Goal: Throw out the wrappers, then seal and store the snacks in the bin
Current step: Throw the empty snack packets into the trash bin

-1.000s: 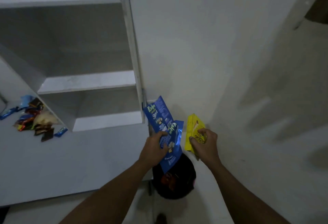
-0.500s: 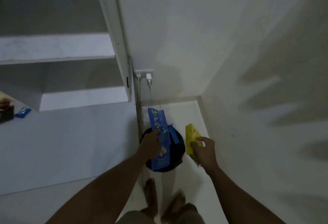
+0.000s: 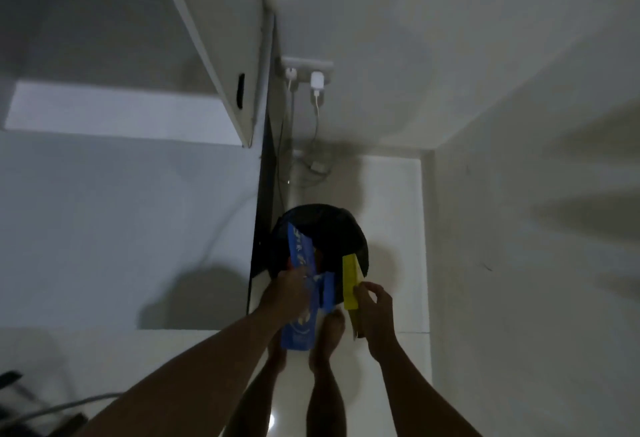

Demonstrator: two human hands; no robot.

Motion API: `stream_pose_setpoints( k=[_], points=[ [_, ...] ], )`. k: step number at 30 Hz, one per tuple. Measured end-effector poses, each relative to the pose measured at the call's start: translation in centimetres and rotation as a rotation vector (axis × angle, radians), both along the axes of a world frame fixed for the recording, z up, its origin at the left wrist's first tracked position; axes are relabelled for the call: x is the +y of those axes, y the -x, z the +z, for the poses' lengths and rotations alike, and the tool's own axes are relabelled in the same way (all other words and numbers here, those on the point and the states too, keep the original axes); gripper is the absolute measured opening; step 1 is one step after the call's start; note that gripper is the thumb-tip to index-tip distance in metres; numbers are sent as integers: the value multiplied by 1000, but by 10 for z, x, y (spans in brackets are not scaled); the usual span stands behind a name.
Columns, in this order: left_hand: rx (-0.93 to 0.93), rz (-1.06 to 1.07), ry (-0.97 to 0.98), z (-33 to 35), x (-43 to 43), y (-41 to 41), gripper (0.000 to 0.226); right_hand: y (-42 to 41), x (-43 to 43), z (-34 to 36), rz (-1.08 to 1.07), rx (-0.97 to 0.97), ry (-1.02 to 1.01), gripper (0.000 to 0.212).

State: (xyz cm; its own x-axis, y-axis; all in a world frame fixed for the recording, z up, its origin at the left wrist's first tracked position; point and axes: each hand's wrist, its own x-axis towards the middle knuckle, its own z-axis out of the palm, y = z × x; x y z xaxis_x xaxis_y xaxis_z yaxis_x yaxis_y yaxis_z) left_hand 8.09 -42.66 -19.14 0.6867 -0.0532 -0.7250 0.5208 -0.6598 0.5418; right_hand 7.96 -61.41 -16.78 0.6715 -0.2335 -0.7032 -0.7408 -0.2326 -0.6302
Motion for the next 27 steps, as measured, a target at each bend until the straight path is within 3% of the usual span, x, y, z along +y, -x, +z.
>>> stream_pose_setpoints(
  k=[3, 9, 16, 19, 24, 27],
  points=[
    [56, -6, -59, -31, -10, 6, 36, -2, -5, -34, -23, 82, -30, 7],
    [106, 16, -203, -88, -32, -6, 18, -16, -13, -104, -28, 211, -90, 15],
    [117, 47, -109, -158, -37, -41, 33, -49, -2, -154, -29, 254, -110, 20],
    [120, 111, -7, -162, -38, -49, 59, -62, 1, -154, 26, 210, -88, 30],
    [115, 84, 4, -148, -32, -50, 46, -70, -3, -137, 106, 214, -15, 27],
    [93, 68, -29, -126, -29, -53, 52, -74, -2, -121, 180, 167, 46, 28]
  ],
)
